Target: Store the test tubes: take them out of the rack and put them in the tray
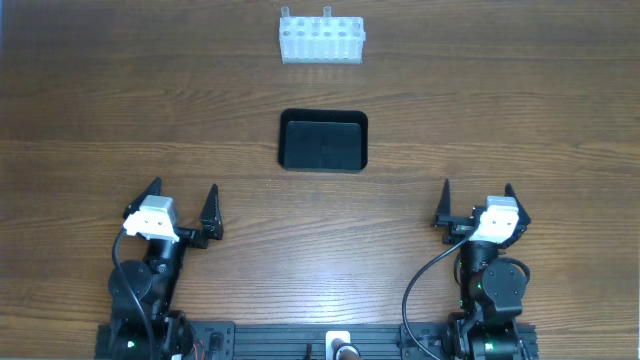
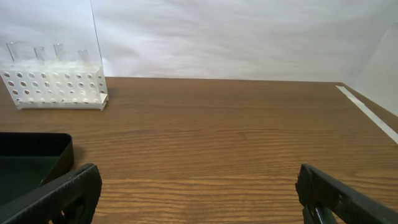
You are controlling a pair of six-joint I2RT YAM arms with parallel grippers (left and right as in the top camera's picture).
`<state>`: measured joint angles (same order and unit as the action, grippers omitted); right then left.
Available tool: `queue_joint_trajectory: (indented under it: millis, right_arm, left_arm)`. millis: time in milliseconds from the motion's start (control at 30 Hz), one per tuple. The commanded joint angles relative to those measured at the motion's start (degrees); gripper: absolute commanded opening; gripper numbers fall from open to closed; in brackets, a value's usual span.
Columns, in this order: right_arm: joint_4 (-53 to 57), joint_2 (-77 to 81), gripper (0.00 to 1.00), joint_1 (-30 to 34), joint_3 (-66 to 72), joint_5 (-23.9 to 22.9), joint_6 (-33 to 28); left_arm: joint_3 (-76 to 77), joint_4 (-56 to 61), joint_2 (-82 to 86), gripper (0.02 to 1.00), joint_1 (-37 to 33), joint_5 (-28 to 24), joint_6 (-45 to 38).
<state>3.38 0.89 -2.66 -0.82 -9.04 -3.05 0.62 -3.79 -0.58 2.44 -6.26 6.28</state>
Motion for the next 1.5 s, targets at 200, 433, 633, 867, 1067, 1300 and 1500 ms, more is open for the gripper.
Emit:
queue_joint_trajectory:
  millis: [200,433,633,867,1067,1300,1500]
  right_arm:
    - [0.0,-0.6,0.991,0.5,0.5,0.6,0.0]
    - [0.0,-0.6,0.991,0.5,0.5,0.6,0.0]
    - [0.0,-0.6,0.993,0.5,0.5,0.6,0.0]
    - [0.0,-0.6,0.993,0.5,0.5,0.6,0.0]
    - [0.0,-0.6,0.991,0.5,0.5,0.6,0.0]
    - [0.0,-0.6,0.993,0.5,0.5,0.6,0.0]
    - [0.0,-0.6,0.991,0.5,0.5,0.6,0.0]
  left_arm:
    - [-0.3,-0.1,0.3,1.000,-0.4,-0.7,0.6]
    - [-0.3,-0.1,0.3,1.000,-0.4,0.1,0.5]
    - [-0.3,-0.1,0.3,1.000,-0.2,0.1,0.5]
    - [-0.3,1.0,0.0,0.998,-0.2,6.4,0.5]
    - [0.6,13.6,-8.8,0.996,-0.5,7.0,-1.6]
    - [10.9,25.0,-32.9,0.998,-0.4,7.0,-3.1]
    - [26.1,25.0,-54.1,0.998,1.3,7.0,-3.1]
